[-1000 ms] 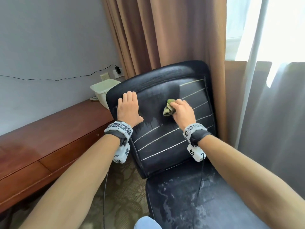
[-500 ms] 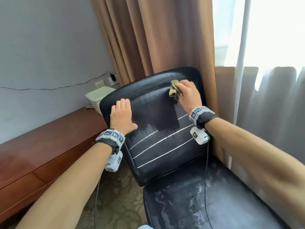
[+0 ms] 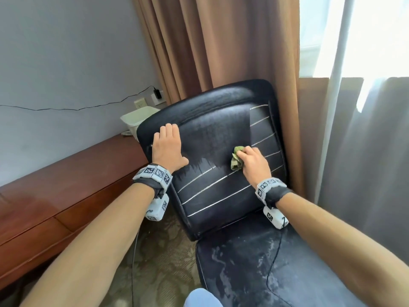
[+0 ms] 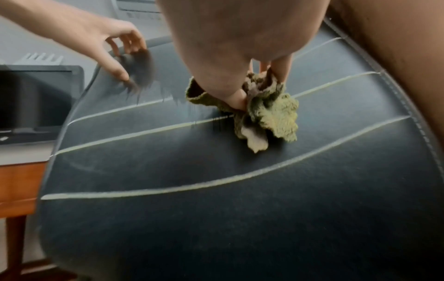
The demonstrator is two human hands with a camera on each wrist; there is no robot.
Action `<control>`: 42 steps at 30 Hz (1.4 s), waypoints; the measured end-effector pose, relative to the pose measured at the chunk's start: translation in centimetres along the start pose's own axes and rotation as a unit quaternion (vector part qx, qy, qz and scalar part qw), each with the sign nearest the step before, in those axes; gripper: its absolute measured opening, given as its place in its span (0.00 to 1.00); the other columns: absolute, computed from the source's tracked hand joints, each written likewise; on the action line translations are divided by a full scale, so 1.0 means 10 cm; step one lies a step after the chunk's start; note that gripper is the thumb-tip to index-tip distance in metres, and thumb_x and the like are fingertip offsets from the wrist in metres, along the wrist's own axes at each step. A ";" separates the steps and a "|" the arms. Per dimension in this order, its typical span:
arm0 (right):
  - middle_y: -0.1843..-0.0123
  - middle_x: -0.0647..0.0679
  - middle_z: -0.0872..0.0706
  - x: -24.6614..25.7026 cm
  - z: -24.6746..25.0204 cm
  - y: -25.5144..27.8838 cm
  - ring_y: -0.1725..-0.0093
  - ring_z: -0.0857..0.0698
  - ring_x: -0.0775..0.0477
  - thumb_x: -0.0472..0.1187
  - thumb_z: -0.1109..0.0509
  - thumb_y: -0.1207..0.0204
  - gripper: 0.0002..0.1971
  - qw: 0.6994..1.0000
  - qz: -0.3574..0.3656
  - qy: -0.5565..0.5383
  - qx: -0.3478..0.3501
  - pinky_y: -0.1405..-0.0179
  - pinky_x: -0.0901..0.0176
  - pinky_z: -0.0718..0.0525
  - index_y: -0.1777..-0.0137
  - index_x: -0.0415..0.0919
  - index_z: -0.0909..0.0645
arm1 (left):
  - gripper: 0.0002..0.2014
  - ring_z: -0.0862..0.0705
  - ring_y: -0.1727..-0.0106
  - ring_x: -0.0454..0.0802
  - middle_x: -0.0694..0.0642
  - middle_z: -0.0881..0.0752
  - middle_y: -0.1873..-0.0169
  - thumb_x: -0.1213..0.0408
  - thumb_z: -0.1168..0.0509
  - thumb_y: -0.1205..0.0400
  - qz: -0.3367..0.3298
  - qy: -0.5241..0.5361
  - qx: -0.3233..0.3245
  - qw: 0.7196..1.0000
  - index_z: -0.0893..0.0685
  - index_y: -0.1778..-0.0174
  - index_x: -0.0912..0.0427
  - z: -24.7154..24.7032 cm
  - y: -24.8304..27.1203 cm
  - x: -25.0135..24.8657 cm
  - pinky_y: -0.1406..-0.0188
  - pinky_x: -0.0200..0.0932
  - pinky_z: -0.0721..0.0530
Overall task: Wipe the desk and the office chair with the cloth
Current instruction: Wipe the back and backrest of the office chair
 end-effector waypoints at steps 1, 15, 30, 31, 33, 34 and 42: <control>0.44 0.47 0.20 -0.01 -0.02 0.13 0.44 0.22 0.38 0.25 0.28 0.28 0.17 1.000 0.000 0.002 0.028 0.65 0.44 0.13 0.43 0.43 0.15 | 0.50 0.25 0.41 0.58 0.59 0.24 0.39 0.42 0.21 0.39 -0.002 -0.002 0.003 1.000 0.30 0.27 0.66 0.03 0.01 0.00 0.45 0.51 0.25; 0.43 0.38 0.15 -0.06 1.13 -1.25 0.46 0.19 0.29 0.24 0.34 0.29 0.23 0.994 -0.006 -0.058 -0.096 0.48 0.41 0.16 0.37 0.41 0.12 | 0.48 0.24 0.43 0.57 0.58 0.24 0.40 0.40 0.22 0.39 0.003 -0.030 0.006 1.000 0.31 0.31 0.64 0.12 0.01 -0.03 0.45 0.51 0.21; 0.50 0.44 0.18 -0.25 0.22 -0.22 0.49 0.22 0.33 0.21 0.31 0.32 0.19 0.998 -0.057 0.015 -0.014 0.61 0.43 0.16 0.46 0.39 0.13 | 0.50 0.25 0.44 0.59 0.61 0.24 0.40 0.41 0.21 0.41 0.008 -0.017 -0.011 1.000 0.31 0.29 0.67 0.01 0.00 0.00 0.46 0.53 0.22; 0.50 0.44 0.19 -0.28 0.17 -0.05 0.49 0.22 0.33 0.21 0.31 0.32 0.19 0.998 -0.062 0.014 0.021 0.60 0.43 0.17 0.45 0.40 0.13 | 0.50 0.25 0.44 0.59 0.61 0.25 0.41 0.41 0.21 0.41 0.008 -0.013 -0.009 1.000 0.31 0.30 0.67 0.03 0.02 -0.01 0.46 0.53 0.21; 0.49 0.46 0.19 -0.33 0.11 0.26 0.46 0.22 0.35 0.21 0.31 0.31 0.25 0.994 -0.059 0.005 0.094 0.55 0.43 0.15 0.38 0.43 0.13 | 0.50 0.25 0.44 0.59 0.61 0.25 0.41 0.41 0.21 0.41 0.009 -0.012 -0.005 1.000 0.31 0.30 0.66 0.06 0.04 -0.02 0.46 0.53 0.21; 0.49 0.47 0.20 -0.35 0.11 0.38 0.44 0.22 0.36 0.21 0.32 0.31 0.28 0.991 -0.059 -0.005 0.119 0.54 0.43 0.14 0.34 0.45 0.13 | 0.50 0.25 0.43 0.59 0.61 0.25 0.40 0.40 0.21 0.40 0.010 -0.016 -0.003 1.000 0.32 0.29 0.66 0.08 0.05 -0.02 0.45 0.53 0.21; 0.41 0.41 0.13 -0.17 1.07 -0.44 0.42 0.20 0.33 0.23 0.31 0.28 0.22 0.999 -0.021 -0.032 -0.038 0.44 0.39 0.17 0.36 0.39 0.12 | 0.52 0.25 0.43 0.58 0.60 0.24 0.40 0.39 0.21 0.41 0.015 -0.022 0.008 1.000 0.32 0.28 0.67 0.10 0.04 -0.02 0.46 0.51 0.23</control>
Point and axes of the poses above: each hand's wrist, its own y-axis away from the middle knuckle, its own z-axis out of the back of the hand, x = y × z, the point moved 2 cm from there along -y, towards the middle knuckle
